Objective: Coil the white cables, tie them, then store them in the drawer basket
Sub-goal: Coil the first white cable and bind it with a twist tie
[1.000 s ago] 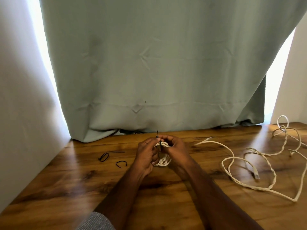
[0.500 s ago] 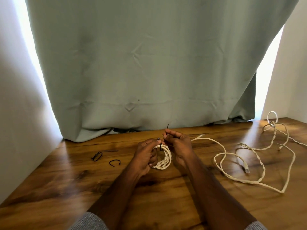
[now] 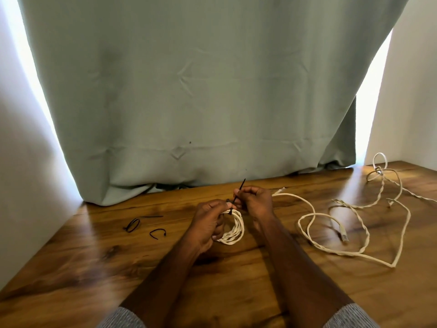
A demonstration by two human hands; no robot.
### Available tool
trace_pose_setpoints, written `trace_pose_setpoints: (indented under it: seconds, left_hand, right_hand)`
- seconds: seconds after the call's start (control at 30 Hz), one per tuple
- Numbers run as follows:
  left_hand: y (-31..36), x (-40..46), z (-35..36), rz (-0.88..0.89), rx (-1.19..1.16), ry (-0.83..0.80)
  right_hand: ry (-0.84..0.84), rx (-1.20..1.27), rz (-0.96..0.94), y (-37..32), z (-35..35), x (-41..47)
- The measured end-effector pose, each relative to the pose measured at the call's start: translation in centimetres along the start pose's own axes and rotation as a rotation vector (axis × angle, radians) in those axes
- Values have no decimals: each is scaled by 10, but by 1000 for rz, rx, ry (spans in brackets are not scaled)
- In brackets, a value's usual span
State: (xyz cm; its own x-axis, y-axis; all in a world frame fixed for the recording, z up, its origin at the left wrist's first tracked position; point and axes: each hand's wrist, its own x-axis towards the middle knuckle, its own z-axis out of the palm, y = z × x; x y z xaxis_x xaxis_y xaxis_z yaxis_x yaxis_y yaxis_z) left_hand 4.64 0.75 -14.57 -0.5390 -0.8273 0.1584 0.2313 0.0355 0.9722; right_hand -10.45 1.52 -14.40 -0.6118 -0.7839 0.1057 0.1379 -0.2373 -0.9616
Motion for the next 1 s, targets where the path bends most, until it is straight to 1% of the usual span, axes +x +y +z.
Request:
trace_pose_setpoints:
  seconds: [0.17, 0.27, 0.37, 0.5, 0.6, 0.7, 0.87, 0.93, 1.0]
  left_hand:
    - [0, -1, 2, 0, 30, -23]
    - [-2, 0, 3, -18, 38, -17]
    - [-2, 1, 5, -36, 12, 51]
    - [0, 5, 5, -45, -82, 195]
    - [3, 9, 3, -30, -273, 227]
    - [4, 7, 2, -20, -315, 247]
    - [5, 9, 0, -55, -310, 330]
    - [5, 7, -2, -83, -245, 316]
    - [3, 4, -1, -128, -165, 257]
  right_hand:
    - [4, -76, -32, 5, -2, 0]
    - [66, -87, -73, 3, 3, -1]
    - [98, 31, -158, -10, 6, 0]
    - [5, 157, -283, -27, 13, -11]
    - [7, 249, -288, -31, 13, -17]
    - [-15, 280, -290, -33, 11, -19]
    - [-82, 211, -340, -34, 17, -29]
    - [-122, 138, -389, -36, 20, -32]
    - [-189, 13, -483, -35, 25, -37]
